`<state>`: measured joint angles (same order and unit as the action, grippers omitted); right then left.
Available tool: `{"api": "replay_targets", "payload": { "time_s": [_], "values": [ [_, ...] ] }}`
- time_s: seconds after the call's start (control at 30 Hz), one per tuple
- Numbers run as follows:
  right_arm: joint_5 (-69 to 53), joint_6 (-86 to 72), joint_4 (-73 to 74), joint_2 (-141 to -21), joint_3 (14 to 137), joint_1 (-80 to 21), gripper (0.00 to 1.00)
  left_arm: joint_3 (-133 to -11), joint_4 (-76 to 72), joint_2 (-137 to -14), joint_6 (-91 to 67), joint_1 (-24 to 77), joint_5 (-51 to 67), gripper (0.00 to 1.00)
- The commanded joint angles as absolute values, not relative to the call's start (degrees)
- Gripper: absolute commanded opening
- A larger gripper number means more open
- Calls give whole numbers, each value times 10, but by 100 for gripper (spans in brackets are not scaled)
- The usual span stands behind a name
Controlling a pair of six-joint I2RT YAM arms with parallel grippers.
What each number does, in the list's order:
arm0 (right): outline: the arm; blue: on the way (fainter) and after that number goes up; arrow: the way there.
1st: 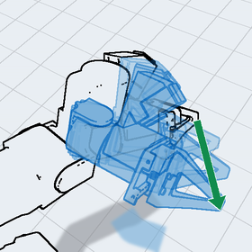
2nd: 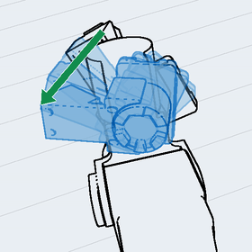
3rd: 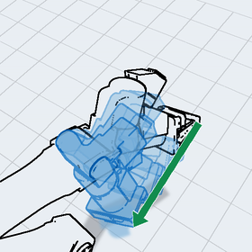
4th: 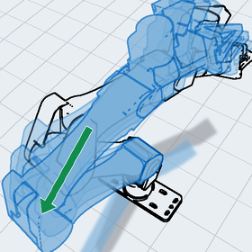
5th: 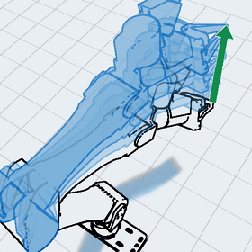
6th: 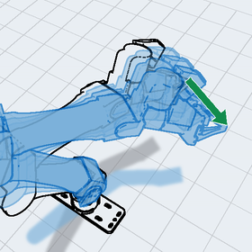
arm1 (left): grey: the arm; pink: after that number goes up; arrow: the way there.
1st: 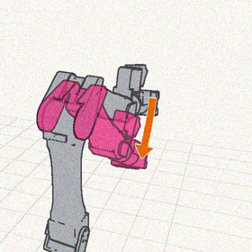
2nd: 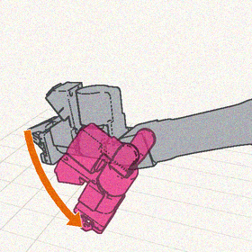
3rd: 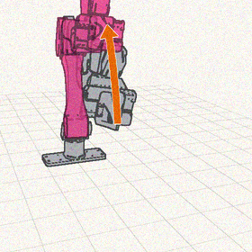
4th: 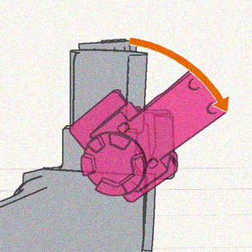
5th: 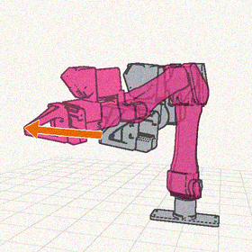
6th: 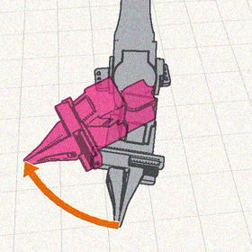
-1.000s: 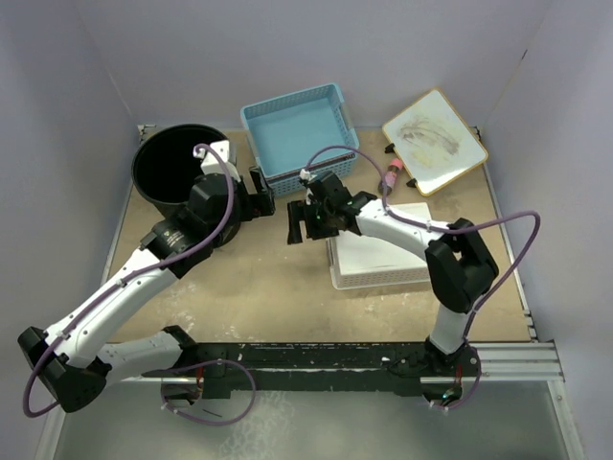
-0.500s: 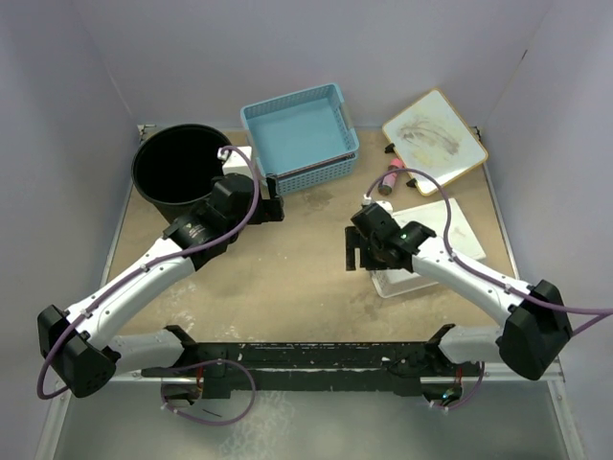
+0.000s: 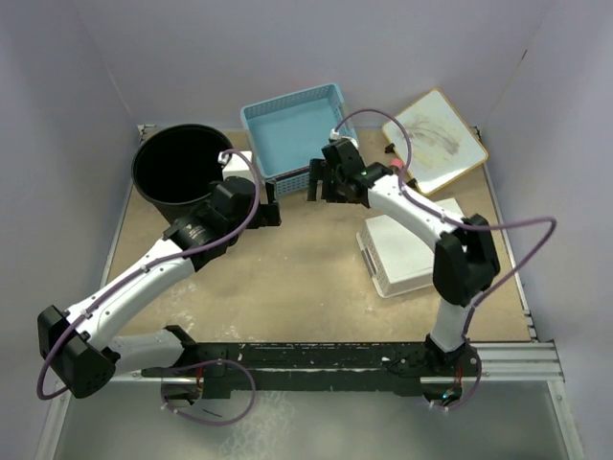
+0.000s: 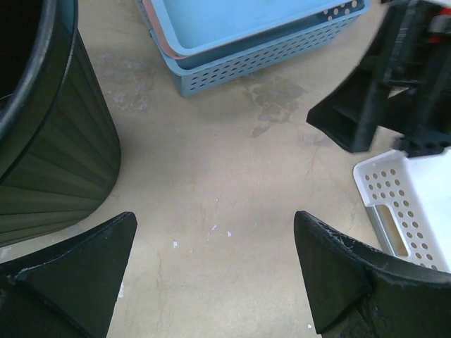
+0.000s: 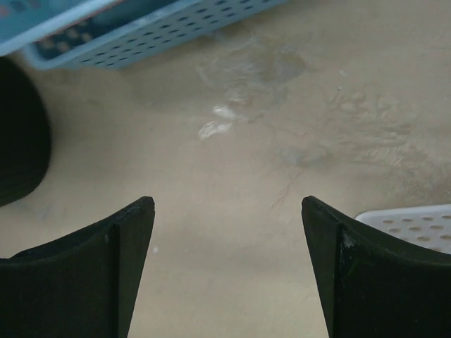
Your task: Turn the large container upside down
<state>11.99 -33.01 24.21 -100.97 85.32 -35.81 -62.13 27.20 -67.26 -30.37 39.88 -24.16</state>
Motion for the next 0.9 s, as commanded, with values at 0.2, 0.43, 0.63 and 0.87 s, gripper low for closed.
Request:
{"api": "replay_targets", "payload": {
  "time_s": [0.2, 0.43, 0.63, 0.87],
  "values": [
    [52, -345, 296, -952, 703, -301, 87, -623, 252, -637, -292, 399, -250, 91],
    [136, -359, 390, -795, 562, -301, 88, -624, 211, -664, -290, 399, -219, 91],
    [170, -391, 409, -748, 561, -301, 88, -635, 198, -690, -290, 399, -194, 91],
    [196, -399, 415, -777, 583, -302, 87, -641, 212, -691, -300, 399, -187, 91]
  ]
}}
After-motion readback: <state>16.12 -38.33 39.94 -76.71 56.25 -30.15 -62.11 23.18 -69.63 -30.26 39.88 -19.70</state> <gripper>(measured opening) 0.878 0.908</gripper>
